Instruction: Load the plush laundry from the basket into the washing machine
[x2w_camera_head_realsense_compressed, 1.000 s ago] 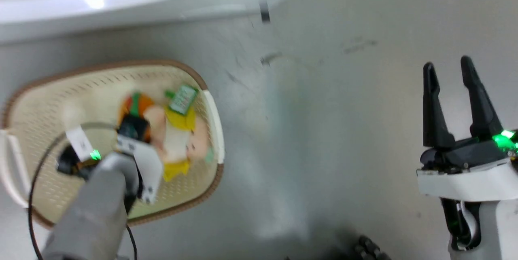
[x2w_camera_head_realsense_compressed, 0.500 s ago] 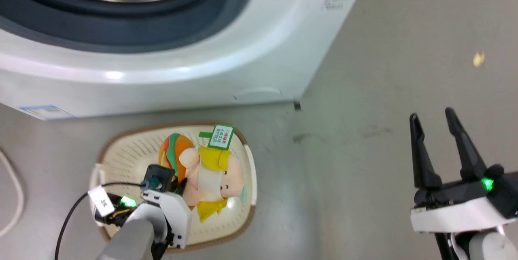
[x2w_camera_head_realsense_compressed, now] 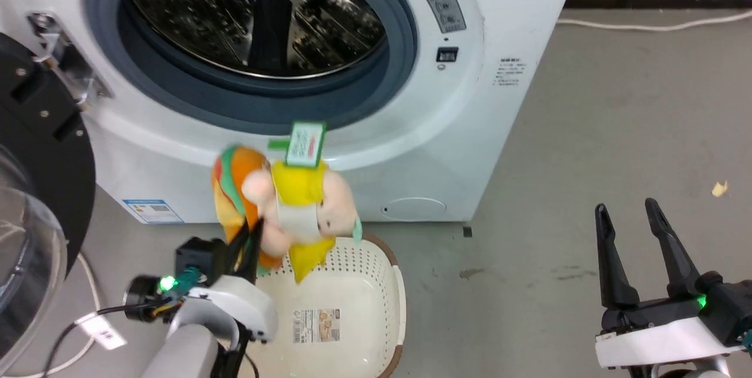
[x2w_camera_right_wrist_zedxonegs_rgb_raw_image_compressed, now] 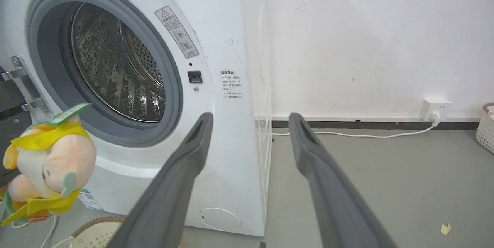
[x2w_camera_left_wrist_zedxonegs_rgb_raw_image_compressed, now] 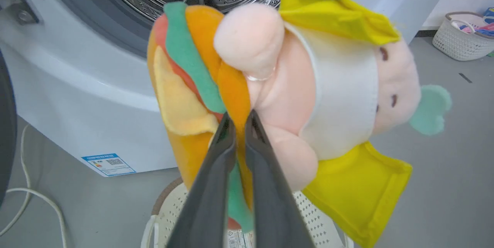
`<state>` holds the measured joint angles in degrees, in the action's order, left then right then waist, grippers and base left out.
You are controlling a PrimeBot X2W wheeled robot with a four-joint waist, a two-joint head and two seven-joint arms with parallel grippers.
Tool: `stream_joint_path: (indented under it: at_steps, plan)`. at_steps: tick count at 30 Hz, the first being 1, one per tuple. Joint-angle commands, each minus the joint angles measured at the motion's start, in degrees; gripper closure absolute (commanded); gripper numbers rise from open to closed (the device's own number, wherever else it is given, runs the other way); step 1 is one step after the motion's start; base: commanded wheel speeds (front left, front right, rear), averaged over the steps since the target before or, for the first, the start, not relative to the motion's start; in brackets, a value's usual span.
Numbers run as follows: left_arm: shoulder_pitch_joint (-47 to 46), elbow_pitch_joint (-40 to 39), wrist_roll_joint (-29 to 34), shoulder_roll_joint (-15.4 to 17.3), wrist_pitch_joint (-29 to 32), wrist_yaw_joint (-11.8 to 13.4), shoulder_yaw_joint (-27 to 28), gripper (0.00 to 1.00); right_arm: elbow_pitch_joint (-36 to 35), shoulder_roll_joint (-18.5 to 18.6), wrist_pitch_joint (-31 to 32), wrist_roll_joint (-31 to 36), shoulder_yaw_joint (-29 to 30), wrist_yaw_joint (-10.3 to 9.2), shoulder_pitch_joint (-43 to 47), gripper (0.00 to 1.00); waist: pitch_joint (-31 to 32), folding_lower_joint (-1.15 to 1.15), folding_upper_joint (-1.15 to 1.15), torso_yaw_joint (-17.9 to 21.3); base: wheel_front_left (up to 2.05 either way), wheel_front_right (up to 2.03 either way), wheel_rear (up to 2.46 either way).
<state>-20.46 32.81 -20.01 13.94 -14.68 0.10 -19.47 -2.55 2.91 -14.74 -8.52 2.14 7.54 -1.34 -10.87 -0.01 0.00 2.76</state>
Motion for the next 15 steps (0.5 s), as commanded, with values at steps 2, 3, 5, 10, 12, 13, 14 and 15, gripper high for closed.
stream_joint_path:
  at_steps: [2, 3, 5, 10, 12, 13, 14, 15]
  plan:
    - [2.3, -7.5, 1.4, 0.5, -0.3, 1.0, 2.7, 1.0, -0.2, 0.0, -0.3, 0.1, -0.4, -0.05, 0.5, 0.0, 0.0, 0.01, 0.0, 0.1, 0.0, 0.0, 0.0]
    - [2.3, -7.5, 1.4, 0.5, -0.3, 1.0, 2.7, 1.0, -0.2, 0.0, -0.3, 0.1, -0.4, -0.05, 0.5, 0.0, 0.0, 0.01, 0.0, 0.1, 0.0, 0.0, 0.0]
    - [3.4, -15.4, 3.4, 0.7, -0.3, 2.0, 5.5, 1.0, -0.8, 0.0, -0.3, -0.4, -0.6, -0.05, -0.1, 0.0, -1.6, 0.01, 0.0, 0.7, 0.0, 0.0, 0.0]
    - [0.9, -21.2, 4.2, 0.9, -0.3, 2.7, 9.2, 1.0, -1.9, 0.0, -0.3, -0.7, -0.8, -0.05, -1.6, 0.0, -6.7, 0.01, 0.0, 2.6, 0.0, 0.0, 0.0]
    - [-0.4, -21.5, 4.0, 1.2, -0.3, 2.7, 9.8, 1.0, -2.2, 0.0, -0.3, -0.8, -0.7, -0.05, -2.0, 0.0, -8.2, 0.01, 0.0, 3.2, 0.0, 0.0, 0.0]
    - [-1.9, -21.5, 3.8, 1.5, -0.3, 2.6, 10.3, 1.0, -2.5, 0.0, -0.3, -0.9, -0.6, -0.05, -2.4, 0.0, -9.5, 0.01, 0.0, 3.6, 0.0, 0.0, 0.0]
    - [-3.6, -21.2, 3.7, 1.9, 0.2, 2.4, 10.6, 1.0, -2.8, 0.0, -0.3, -1.0, -0.5, -0.05, -2.8, 0.0, -11.0, 0.01, 0.0, 4.0, 0.0, 0.0, 0.0]
    - [-5.5, -21.1, 3.8, 2.4, 0.8, 2.3, 10.7, 1.0, -3.1, 0.0, -0.3, -1.0, -0.6, -0.05, -3.3, 0.0, -12.7, 0.01, 0.0, 4.6, 0.0, 0.0, 0.0]
